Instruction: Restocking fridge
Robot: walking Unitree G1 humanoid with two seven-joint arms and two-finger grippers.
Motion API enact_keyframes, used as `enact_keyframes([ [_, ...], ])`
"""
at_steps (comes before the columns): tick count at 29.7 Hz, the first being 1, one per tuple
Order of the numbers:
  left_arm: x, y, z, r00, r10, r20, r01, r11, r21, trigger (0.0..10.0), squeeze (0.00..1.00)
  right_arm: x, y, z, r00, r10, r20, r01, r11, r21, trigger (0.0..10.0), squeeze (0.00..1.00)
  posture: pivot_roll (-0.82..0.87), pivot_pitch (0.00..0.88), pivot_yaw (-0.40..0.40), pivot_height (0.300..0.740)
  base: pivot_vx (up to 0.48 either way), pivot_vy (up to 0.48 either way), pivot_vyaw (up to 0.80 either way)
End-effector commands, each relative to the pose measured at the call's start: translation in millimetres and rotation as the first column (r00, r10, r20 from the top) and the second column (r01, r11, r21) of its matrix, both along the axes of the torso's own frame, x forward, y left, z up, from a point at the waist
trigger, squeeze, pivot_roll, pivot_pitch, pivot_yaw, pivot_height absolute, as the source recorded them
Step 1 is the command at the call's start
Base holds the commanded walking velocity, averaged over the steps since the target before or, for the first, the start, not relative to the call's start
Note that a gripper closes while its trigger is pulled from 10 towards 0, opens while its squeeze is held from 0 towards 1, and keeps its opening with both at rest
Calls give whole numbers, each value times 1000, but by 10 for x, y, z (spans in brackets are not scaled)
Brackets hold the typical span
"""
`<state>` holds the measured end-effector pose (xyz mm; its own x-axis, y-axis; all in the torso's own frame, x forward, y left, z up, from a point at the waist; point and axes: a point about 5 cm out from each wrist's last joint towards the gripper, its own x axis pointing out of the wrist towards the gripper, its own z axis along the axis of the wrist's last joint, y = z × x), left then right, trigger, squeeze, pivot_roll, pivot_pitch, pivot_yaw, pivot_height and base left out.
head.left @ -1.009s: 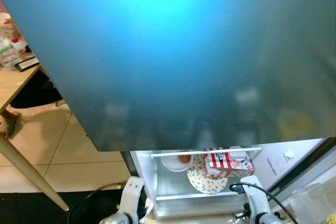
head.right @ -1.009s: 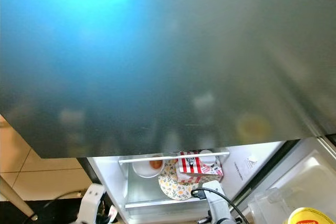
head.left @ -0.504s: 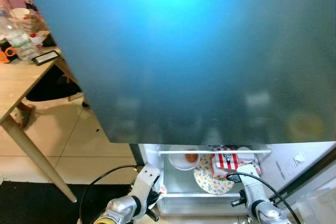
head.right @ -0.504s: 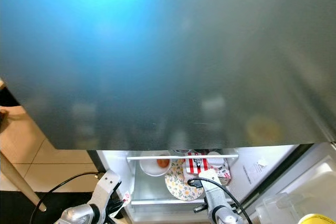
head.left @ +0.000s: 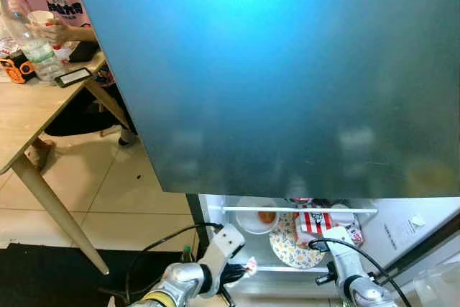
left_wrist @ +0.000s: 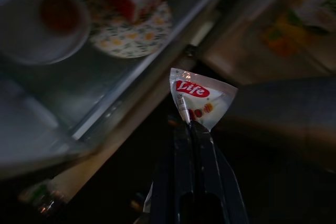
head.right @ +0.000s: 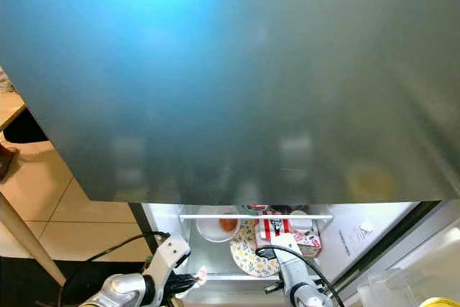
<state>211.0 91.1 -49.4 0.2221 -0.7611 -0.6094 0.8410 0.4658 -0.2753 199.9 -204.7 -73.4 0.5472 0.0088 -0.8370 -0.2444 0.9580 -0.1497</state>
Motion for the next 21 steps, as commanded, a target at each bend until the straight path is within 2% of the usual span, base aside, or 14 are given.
enact_keyframes([
  [1,13,-190,67,990,-137,29,138,990,-20,10000,0,-19,-17,-8,1000,6,-7,-6,1000,-16,10000,0,-58,0,21,740,0,0,0],
  [5,-2,-234,69,988,-155,26,156,987,-27,10000,0,-18,-26,-6,1000,1,-4,-1,1000,-21,10000,0,-58,0,21,740,0,0,0],
  [7,-1,-254,73,989,-148,26,149,988,-36,10000,0,-10,-33,-1,1000,-6,-1,6,1000,-23,10000,0,-61,0,23,740,0,0,0],
  [8,34,-302,99,993,-107,42,109,992,-58,10000,0,15,-45,14,999,-31,11,31,999,-15,10000,0,-64,0,23,740,0,0,0],
  [11,57,-324,119,993,-101,60,105,992,-63,10000,0,31,-48,24,999,-43,17,43,999,-7,10000,0,-64,0,23,740,0,0,0],
  [13,176,-425,233,987,-89,135,102,990,-93,10000,0,72,-55,48,997,-64,31,64,998,10,10000,0,-69,0,22,740,0,0,0],
  [17,286,-521,350,977,-79,198,105,987,-122,10000,0,100,-65,66,996,-83,42,82,996,21,10000,0,-69,0,22,740,0,0,0],
  [20,482,-697,589,949,-45,313,104,979,-174,10000,0,123,-77,82,994,-102,50,101,995,27,10000,0,-68,0,21,740,0,0,0],
  [21,482,-697,589,949,-45,313,104,979,-174,10000,0,123,-77,82,994,-102,50,101,995,27,10000,0,-68,0,21,740,0,0,0],
])
